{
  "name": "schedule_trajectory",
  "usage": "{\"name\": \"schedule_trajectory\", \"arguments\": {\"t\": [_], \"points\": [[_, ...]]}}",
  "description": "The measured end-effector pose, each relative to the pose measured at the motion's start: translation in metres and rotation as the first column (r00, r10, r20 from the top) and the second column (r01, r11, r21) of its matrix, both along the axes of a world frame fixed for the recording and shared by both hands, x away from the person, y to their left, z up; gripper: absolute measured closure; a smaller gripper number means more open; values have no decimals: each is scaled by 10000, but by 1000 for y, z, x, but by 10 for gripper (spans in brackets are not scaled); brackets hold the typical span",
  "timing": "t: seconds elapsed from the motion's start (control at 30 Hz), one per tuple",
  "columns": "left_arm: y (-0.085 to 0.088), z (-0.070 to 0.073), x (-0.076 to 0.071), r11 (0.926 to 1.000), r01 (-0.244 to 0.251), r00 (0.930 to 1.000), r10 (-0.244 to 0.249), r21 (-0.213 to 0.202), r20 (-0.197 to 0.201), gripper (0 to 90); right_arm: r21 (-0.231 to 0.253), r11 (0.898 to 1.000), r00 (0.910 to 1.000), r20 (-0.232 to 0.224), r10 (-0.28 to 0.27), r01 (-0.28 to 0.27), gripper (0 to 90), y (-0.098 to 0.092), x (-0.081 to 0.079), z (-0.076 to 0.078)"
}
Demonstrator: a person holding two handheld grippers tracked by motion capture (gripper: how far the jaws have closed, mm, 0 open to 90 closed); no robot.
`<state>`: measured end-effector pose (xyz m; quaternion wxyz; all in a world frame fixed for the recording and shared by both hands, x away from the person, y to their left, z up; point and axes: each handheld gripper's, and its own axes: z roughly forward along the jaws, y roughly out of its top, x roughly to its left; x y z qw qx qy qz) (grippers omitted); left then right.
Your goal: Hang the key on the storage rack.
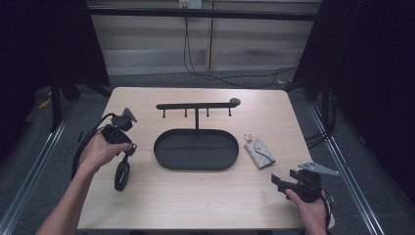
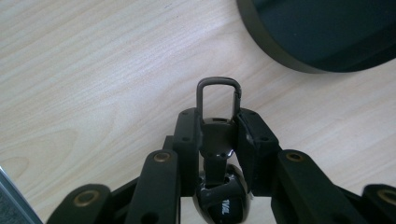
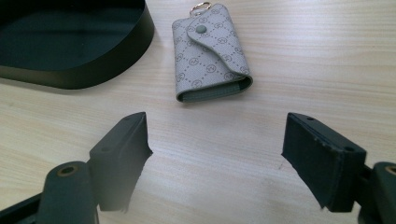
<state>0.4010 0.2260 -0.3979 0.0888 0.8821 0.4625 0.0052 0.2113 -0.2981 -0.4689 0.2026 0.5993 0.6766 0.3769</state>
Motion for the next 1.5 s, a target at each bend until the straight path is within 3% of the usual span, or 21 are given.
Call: {"name": "schedule_trajectory", "arguments": {"t": [0.2, 0.33, 0.43, 0.6, 0.97, 1.5], "points": [[3, 10, -1, 9999, -82, 10000, 82, -93, -11, 708, -54, 10000, 10000, -8, 18, -18, 225, 1, 0, 0], [5, 22, -3, 9999, -108, 9993, 111, -67, 347, 707, -46, 10000, 10000, -15, -1, 1, 224, 1, 0, 0], [6, 27, -4, 9999, -126, 9993, 127, -52, 341, 708, -35, 10000, 10000, -19, 4, -4, 224, 1, 0, 0], [7, 34, -4, 10000, 70, 9991, -72, 54, 422, 708, -37, 10000, 10000, -27, 1, -1, 224, 1, 1, 0], [7, 47, -9, 9997, 208, 9975, -198, -140, 681, 708, 4, 10000, 9999, -71, -71, 71, 223, 1, 2, 0], [1, 75, -14, 9996, 179, 9940, -152, -239, 1083, 707, 15, 10000, 10000, -69, -56, 56, 222, 0, 2, -1]]}}
